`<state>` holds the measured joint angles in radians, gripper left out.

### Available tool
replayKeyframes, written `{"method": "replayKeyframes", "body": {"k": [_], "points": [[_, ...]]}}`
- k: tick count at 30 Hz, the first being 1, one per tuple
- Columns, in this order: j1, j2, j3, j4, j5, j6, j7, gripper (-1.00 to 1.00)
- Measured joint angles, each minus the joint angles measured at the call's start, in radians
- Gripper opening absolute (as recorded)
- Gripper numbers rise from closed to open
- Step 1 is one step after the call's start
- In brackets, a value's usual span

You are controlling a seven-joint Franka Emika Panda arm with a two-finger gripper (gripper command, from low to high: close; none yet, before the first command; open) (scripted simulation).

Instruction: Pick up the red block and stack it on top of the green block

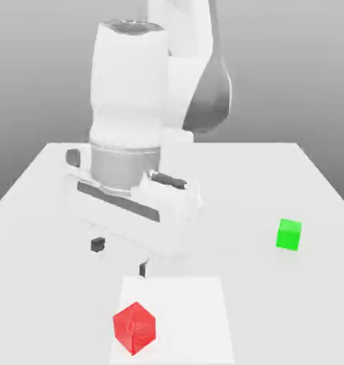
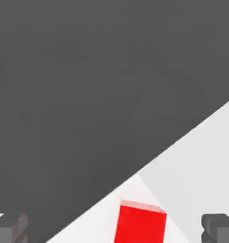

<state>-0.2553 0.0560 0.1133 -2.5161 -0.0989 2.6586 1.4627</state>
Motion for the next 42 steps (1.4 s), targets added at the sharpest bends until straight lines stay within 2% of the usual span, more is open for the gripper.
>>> {"method": "replayKeyframes", "body": {"k": [3,7,8,15,20,22,29,42], "points": [[-0.003,0.102,0.001,-0.022,0.039,0.053,0.038,0.0],[0.009,0.246,-0.019,-0.008,0.012,0.167,0.072,0.0],[0.013,0.281,-0.026,-0.003,0.0,0.196,0.081,-1.0],[0.014,0.289,-0.028,-0.002,-0.003,0.204,0.084,-1.0],[-0.001,0.138,-0.001,-0.026,0.045,0.078,0.048,-1.0],[0.024,0.089,0.042,-0.05,0.062,0.053,0.017,-1.0],[0.236,-0.045,0.196,-0.153,0.152,0.023,-0.136,-1.0],[0.656,-0.283,0.365,-0.352,0.363,-0.006,-0.458,-1.0]]}}
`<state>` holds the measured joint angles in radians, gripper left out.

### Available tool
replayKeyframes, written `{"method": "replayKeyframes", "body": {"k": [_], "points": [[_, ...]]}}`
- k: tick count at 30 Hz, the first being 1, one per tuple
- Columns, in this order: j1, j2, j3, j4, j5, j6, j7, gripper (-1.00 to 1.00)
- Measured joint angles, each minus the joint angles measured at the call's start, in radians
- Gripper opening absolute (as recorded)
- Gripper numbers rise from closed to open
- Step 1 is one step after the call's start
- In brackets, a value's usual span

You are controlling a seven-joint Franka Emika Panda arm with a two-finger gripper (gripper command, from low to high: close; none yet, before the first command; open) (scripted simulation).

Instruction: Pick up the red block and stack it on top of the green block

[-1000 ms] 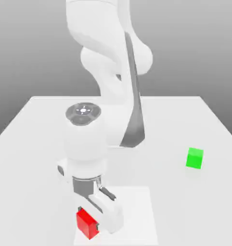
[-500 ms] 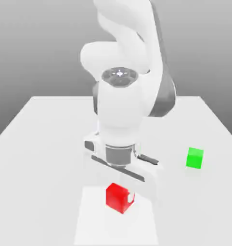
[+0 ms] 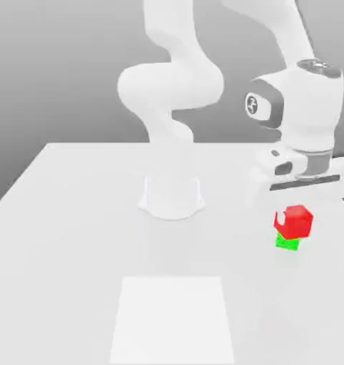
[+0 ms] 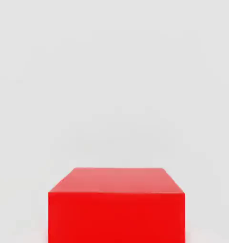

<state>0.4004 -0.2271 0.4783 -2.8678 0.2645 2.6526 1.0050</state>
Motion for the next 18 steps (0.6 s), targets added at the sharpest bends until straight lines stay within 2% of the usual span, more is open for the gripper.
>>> {"method": "replayKeyframes", "body": {"k": [4,7,12,14,16,17,18], "points": [[0.149,-0.07,0.039,-0.063,0.06,-0.004,-0.097,-1.0],[0.167,-0.047,0.067,-0.078,0.046,0.037,-0.104,-1.0],[0.099,0.082,0.112,-0.078,-0.064,0.164,-0.031,-1.0],[0.065,0.144,0.127,-0.079,-0.137,0.222,0.019,-1.0],[0.04,0.21,0.116,-0.081,-0.252,0.281,0.097,-1.0],[0.033,0.228,0.113,-0.081,-0.29,0.297,0.123,1.0],[0.036,0.228,0.113,-0.081,-0.29,0.297,0.123,1.0]]}}
